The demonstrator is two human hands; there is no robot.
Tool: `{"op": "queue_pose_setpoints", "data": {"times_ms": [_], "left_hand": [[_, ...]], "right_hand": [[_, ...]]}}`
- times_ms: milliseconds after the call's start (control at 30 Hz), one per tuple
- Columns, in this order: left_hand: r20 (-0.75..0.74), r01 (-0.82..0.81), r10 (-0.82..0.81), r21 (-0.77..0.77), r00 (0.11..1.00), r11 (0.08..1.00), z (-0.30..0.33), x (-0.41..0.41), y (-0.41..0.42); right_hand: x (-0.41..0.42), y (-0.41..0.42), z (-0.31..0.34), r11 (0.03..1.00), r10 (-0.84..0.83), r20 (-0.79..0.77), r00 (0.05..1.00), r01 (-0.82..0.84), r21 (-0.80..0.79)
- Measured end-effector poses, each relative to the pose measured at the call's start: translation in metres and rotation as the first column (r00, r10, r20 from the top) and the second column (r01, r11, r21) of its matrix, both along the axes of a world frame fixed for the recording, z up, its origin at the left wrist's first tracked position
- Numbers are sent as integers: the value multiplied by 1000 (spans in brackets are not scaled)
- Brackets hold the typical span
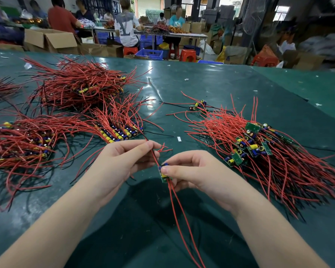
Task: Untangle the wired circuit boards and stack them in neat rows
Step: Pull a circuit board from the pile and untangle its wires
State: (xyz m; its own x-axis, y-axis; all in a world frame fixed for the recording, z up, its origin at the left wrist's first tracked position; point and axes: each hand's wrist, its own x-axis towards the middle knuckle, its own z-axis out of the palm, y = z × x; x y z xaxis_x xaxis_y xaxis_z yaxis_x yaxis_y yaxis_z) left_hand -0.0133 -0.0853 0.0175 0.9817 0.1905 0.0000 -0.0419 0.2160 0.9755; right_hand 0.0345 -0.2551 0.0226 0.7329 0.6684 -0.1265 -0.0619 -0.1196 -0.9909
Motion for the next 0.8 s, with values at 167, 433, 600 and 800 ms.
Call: {"op": "queue_pose_setpoints", "data": {"times_ms": [167, 433, 600, 800], "left_hand": [[-22, 53, -52, 23, 998, 998, -1, 1, 2], [46, -11, 15, -99, 999, 995, -1, 2, 2], [62, -78, 88, -153, 994, 985, -1, 4, 2], [62, -136, 142, -90, 988, 987, -4, 6, 6]], "right_hand": [[3, -4, 4, 999, 43, 15, 999, -42, -34], [2, -3, 2, 999, 41, -26, 999, -41, -10], [0, -1, 1, 997, 67, -34, 997, -68, -28], [0, -1, 2, 997, 69, -32, 997, -70, -37]]}}
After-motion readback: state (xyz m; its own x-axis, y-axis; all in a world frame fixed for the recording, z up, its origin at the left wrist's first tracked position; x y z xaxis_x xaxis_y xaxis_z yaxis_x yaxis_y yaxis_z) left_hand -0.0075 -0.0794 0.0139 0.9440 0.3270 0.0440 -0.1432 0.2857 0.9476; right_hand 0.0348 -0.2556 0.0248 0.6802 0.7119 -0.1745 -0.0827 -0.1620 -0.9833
